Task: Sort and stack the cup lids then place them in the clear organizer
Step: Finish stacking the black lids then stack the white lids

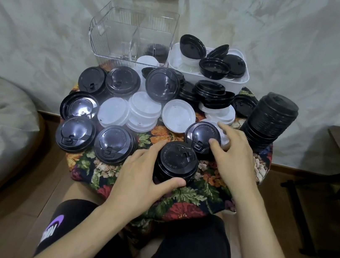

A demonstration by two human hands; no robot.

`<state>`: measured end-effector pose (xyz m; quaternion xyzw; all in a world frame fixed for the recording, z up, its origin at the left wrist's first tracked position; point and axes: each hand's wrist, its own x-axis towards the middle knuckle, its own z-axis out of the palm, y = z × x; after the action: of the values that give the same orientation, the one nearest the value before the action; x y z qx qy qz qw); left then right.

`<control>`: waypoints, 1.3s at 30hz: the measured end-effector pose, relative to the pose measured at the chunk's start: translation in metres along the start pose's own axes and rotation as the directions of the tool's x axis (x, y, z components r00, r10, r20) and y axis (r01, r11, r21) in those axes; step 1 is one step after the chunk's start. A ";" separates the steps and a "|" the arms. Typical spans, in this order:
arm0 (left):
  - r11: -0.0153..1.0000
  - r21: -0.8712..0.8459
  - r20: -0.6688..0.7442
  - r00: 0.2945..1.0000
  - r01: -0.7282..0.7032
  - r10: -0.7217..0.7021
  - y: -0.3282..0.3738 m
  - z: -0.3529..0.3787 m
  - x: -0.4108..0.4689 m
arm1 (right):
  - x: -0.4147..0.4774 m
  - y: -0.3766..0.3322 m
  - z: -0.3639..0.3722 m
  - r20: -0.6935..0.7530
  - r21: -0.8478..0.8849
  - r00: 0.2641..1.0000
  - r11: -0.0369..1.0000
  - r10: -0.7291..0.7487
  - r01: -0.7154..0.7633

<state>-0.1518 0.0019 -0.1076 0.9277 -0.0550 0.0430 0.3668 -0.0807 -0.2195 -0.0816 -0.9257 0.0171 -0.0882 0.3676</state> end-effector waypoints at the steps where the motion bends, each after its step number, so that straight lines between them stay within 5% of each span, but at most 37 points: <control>1: 1.000 0.001 0.000 1.000 0.000 0.000 0.000 0.000 0.000 | 0.000 -0.001 0.000 0.021 -0.004 0.999 0.999 -0.050 0.050; 5: 1.000 0.009 0.005 1.000 0.000 0.000 0.000 0.000 0.000 | 0.002 -0.001 -0.001 0.097 -0.031 0.979 0.982 -0.180 0.184; 14: 1.000 0.023 0.005 1.000 -0.010 0.010 0.000 -0.001 0.001 | 0.003 0.003 -0.017 0.318 -0.103 0.942 0.984 -0.109 0.149; 20: 1.000 0.026 0.006 1.000 -0.009 0.009 0.001 -0.001 0.001 | 0.002 0.003 -0.014 0.209 -0.071 0.971 0.988 -0.117 0.134; 24: 1.000 0.025 0.007 1.000 -0.014 0.013 0.000 -0.001 0.000 | -0.006 -0.004 -0.017 0.118 0.101 0.981 0.985 -0.152 0.140; 29: 0.999 -0.010 0.013 0.999 -0.045 0.045 0.000 -0.003 0.001 | -0.026 -0.015 -0.020 0.196 0.249 0.950 0.949 -0.243 0.192; 39: 0.999 0.022 0.062 0.998 0.028 -0.029 -0.006 0.000 0.003 | -0.049 -0.017 -0.007 0.301 0.231 0.924 0.958 -0.235 0.169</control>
<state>-0.1478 0.0065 -0.1111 0.9331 -0.0526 0.0093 0.3557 -0.1308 -0.2069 -0.0720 -0.8823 -0.1486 0.0268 0.4458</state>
